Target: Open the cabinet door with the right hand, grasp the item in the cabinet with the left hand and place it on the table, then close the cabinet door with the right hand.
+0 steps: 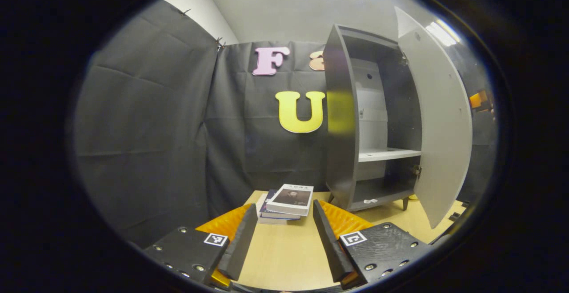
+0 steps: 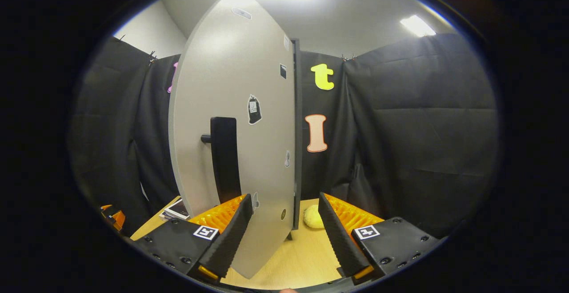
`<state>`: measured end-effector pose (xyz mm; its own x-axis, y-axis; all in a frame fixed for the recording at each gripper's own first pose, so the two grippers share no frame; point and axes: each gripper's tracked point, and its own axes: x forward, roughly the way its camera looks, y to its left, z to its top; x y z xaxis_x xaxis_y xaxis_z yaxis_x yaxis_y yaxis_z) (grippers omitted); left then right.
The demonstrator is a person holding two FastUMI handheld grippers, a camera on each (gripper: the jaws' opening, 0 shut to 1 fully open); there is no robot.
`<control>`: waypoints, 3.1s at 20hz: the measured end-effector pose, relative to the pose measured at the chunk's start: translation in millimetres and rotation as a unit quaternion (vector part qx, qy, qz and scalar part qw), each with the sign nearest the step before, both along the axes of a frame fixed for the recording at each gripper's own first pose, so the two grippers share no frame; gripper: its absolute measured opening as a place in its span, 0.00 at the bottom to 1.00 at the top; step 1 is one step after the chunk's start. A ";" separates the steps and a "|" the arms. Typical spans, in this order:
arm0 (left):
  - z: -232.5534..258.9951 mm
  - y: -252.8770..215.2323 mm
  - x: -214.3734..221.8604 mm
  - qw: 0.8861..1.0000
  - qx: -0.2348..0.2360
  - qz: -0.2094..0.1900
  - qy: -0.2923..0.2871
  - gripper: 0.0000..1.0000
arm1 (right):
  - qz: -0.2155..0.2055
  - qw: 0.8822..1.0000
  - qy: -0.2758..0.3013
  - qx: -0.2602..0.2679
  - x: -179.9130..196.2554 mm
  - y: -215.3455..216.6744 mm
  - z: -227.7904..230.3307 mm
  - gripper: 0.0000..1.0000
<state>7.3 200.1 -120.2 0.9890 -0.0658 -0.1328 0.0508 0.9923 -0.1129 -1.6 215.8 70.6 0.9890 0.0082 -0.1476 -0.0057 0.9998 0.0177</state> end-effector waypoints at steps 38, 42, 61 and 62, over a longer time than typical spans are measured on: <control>121.8 -200.9 19.6 0.996 0.073 0.018 -0.051 0.76 | 0.091 0.995 -0.007 0.033 61.9 -119.3 -29.0 0.93; 129.3 -216.9 26.1 0.996 0.063 0.014 -0.054 0.75 | 0.081 0.996 -0.010 0.037 64.4 -135.8 -35.3 0.92; 126.2 -213.4 43.7 0.997 0.052 0.008 -0.054 0.76 | 0.077 0.996 -0.005 0.048 67.2 -136.3 -44.7 0.92; 125.5 -213.1 44.7 0.997 0.051 0.007 -0.054 0.75 | 0.077 0.996 -0.004 0.049 66.8 -134.9 -44.5 0.92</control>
<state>52.1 -13.0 5.3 0.9986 -0.0434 -0.0305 0.0432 0.9990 -0.0067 65.2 80.9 26.1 0.9760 0.1744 -0.1304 -0.1598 0.9804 0.1149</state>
